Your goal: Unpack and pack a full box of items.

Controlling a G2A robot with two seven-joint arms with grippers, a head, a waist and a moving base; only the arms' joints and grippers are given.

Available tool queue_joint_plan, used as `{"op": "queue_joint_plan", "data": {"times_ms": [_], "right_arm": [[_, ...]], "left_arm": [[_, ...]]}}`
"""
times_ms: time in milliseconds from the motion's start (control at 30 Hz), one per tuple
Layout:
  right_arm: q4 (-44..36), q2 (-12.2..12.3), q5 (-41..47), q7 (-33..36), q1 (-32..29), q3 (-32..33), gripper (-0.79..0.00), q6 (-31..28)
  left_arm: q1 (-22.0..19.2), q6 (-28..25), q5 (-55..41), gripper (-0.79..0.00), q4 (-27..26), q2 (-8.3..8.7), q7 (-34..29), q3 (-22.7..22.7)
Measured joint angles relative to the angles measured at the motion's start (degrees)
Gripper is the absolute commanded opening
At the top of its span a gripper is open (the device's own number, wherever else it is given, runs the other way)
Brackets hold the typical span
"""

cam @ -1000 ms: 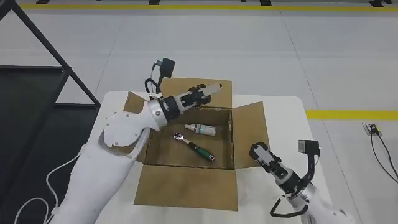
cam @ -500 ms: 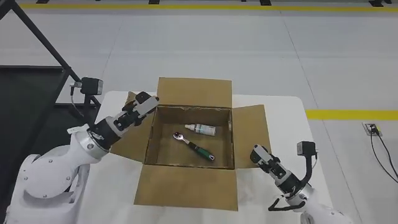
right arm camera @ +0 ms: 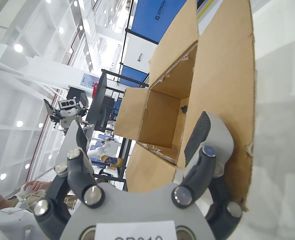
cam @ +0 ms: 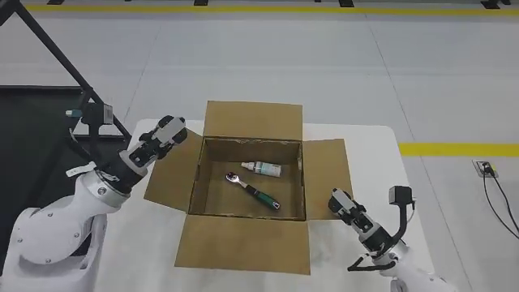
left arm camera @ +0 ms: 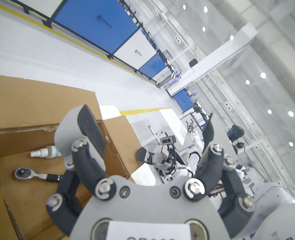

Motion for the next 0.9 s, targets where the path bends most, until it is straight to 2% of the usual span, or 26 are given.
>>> {"op": "queue_joint_plan", "data": {"times_ms": [167, 367, 567, 900], "right_arm": [[3.8, 0.3, 1.1, -1.0, 1.0, 0.1, 0.0, -1.3], [8.6, 0.8, 1.1, 1.8, 4.0, -1.1, 0.0, -1.2], [11.6, 1.3, 1.8, 4.2, 6.3, -2.0, 0.0, -1.5], [12.2, 1.9, 0.6, 5.2, 6.9, -3.5, 0.0, -0.8]], "left_arm": [[3.9, -1.0, -3.7, 0.0, 0.3, 0.37, 2.1, -6.7], [8.6, -1.5, -6.9, 0.0, 0.4, 0.6, 4.0, -12.5], [9.0, -1.5, -7.1, 0.0, 0.5, 0.61, 4.1, -12.7], [9.0, -1.5, -7.1, 0.0, 0.5, 0.6, 4.1, -12.7]]}}
